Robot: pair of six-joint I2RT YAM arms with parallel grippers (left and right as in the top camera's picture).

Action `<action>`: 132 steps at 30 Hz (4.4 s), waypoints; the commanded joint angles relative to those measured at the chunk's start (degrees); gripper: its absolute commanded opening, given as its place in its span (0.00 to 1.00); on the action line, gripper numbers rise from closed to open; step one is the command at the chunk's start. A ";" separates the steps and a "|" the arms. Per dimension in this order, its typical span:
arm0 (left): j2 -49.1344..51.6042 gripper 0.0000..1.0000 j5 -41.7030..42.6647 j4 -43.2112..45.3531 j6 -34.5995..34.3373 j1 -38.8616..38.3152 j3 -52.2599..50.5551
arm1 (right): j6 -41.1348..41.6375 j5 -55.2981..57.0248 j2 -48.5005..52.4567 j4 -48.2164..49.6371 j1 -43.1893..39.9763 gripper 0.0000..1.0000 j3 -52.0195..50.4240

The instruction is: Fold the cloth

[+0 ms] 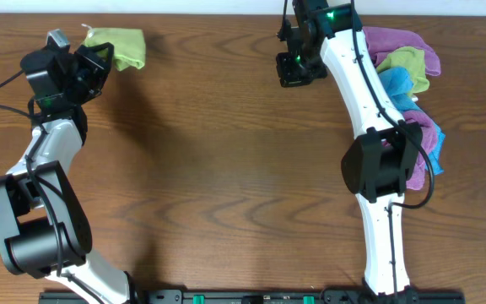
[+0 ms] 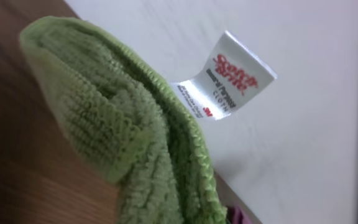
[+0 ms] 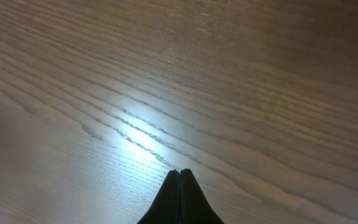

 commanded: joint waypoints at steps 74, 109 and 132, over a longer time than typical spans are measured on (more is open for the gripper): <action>18.36 0.96 10.69 -45.90 12.24 7.72 45.83 | 2.73 -2.54 -0.15 -2.82 0.85 0.01 0.98; 0.98 0.93 -47.56 -64.59 52.33 -12.72 43.85 | -6.10 -0.52 -18.86 -5.66 -3.34 0.96 3.72; 33.33 0.24 -37.83 -22.01 44.85 -5.14 43.85 | -3.61 -0.52 -18.86 -11.30 -3.32 0.87 3.72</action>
